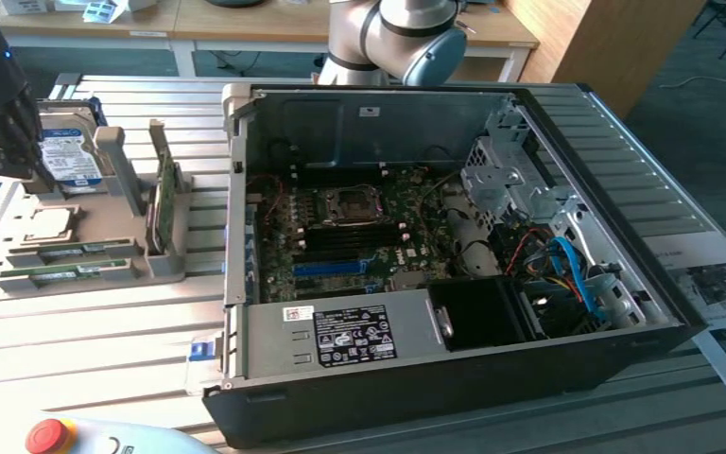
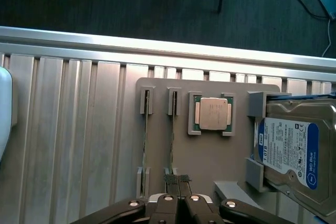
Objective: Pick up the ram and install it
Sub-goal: 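Pick up the ram and move it above insertion slot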
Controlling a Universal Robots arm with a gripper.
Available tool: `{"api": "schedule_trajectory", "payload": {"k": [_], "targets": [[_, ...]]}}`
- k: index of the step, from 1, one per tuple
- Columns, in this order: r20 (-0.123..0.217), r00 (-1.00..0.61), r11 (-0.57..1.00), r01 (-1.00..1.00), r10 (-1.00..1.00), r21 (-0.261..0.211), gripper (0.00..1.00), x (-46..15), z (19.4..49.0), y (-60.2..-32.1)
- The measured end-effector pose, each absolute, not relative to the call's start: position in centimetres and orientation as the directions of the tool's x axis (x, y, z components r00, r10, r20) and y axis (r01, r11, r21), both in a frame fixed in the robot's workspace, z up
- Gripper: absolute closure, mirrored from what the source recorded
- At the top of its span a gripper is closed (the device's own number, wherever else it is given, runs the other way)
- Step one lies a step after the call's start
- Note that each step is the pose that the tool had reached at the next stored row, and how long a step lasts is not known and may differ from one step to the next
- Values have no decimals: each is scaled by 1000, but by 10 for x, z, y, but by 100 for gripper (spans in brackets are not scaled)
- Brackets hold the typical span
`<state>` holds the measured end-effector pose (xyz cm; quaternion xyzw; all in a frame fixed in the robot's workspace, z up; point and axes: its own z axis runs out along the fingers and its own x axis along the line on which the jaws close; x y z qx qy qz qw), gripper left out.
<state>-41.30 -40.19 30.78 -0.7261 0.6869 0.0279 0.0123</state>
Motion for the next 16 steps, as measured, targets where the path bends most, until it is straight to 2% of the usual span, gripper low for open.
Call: {"api": "schedule_trajectory", "payload": {"k": [16], "targets": [[-57,55,-56,-998,-997,20,89,-413,307,-415]]}}
